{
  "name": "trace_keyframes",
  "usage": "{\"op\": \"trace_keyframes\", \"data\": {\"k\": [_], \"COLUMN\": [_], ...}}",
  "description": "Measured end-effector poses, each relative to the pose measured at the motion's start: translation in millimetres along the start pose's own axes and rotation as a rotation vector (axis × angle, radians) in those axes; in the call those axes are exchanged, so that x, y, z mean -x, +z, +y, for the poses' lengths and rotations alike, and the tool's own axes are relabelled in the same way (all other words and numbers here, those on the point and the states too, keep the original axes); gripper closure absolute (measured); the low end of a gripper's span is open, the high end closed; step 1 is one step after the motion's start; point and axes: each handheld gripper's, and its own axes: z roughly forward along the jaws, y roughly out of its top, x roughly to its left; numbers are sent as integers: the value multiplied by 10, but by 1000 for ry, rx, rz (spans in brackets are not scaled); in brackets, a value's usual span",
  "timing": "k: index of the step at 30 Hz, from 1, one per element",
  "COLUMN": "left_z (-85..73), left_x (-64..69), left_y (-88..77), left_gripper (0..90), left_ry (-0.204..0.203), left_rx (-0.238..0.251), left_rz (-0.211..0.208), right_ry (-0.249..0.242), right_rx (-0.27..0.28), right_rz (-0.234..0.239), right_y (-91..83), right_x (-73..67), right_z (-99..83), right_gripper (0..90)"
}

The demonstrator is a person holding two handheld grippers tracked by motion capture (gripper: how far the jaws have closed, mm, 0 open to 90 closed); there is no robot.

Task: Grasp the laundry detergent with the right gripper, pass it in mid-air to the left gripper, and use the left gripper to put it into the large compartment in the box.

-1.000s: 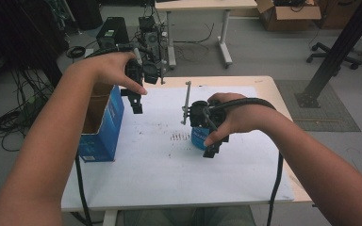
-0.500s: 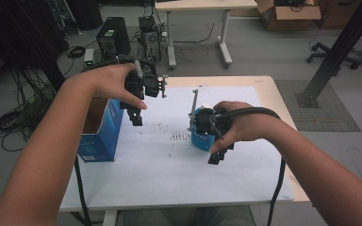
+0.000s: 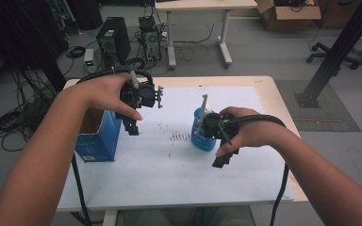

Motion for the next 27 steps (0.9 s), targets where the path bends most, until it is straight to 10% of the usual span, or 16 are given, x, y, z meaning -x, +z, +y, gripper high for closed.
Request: {"op": "trace_keyframes", "data": {"k": [27], "left_z": [-31], "left_x": [203], "left_y": [173], "left_gripper": [67], "left_ry": [20], "left_rx": [10], "left_rz": [-14], "right_ry": [144], "right_rx": [121], "right_rz": [-39], "right_y": [303], "right_x": [298], "right_z": [-554], "right_gripper": [49]}}
